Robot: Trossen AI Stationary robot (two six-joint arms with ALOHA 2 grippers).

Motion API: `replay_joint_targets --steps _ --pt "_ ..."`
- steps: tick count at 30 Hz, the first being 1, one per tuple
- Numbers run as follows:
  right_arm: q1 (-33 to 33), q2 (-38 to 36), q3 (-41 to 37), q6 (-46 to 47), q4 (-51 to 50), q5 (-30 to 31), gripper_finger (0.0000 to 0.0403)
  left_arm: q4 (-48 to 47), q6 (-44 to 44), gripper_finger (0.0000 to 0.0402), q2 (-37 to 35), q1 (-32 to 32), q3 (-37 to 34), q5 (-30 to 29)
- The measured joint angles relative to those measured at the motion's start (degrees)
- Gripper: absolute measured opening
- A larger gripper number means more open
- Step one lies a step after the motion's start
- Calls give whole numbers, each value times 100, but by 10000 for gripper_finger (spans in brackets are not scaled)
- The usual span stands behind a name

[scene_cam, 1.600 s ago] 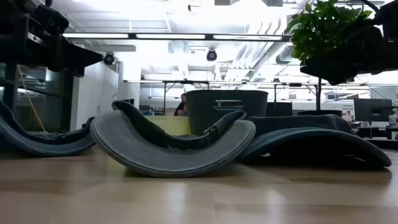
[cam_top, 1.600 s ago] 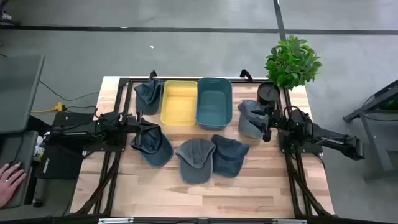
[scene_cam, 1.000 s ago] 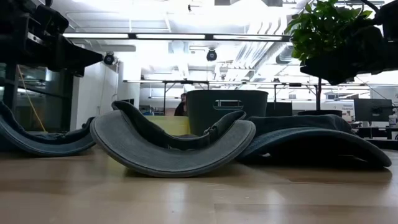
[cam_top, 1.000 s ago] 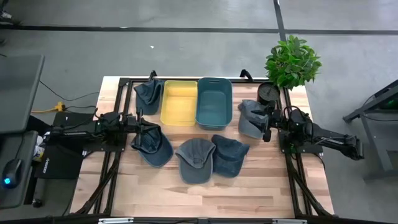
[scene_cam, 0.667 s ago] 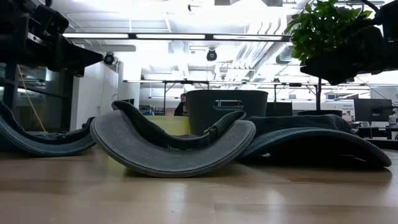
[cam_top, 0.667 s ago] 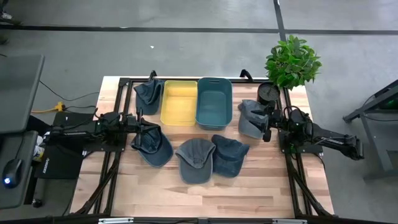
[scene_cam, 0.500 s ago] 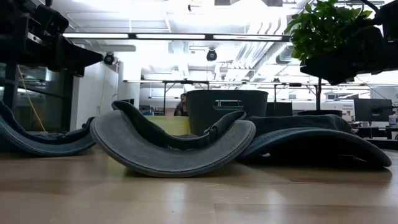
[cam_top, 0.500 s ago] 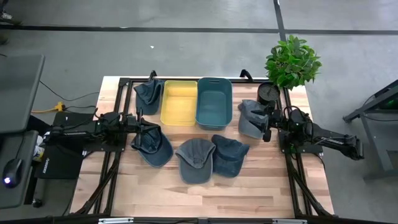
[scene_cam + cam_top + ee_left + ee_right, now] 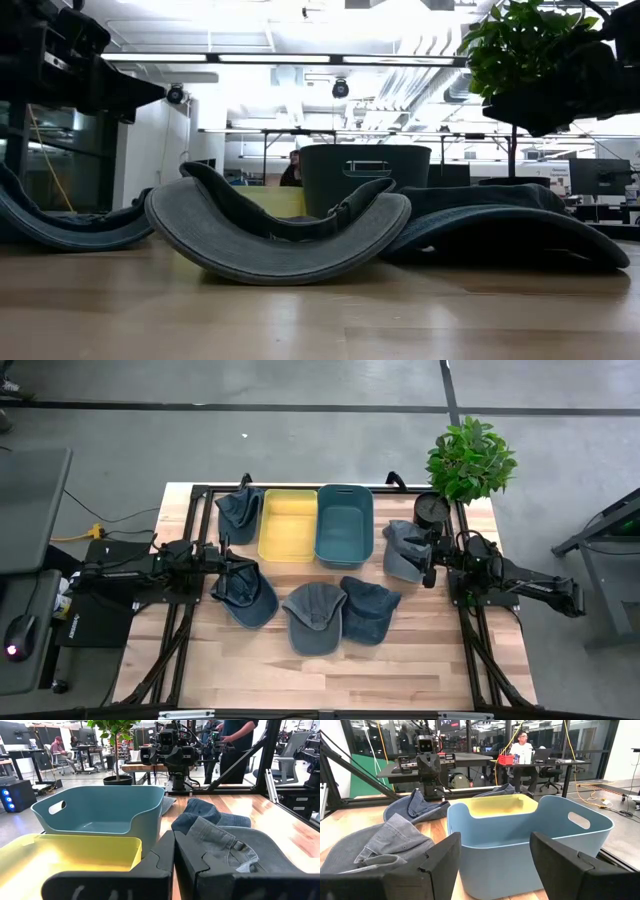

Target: Pick & Place hat

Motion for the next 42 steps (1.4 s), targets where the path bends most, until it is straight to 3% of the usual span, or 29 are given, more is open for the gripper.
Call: replay_joint_targets --steps 38,42 --pt "2 -2 0 1 -1 -1 232 2 -2 0 -2 1 -1 2" --pt "2 -2 0 -1 1 0 232 20 -528 0 -2 1 0 203"
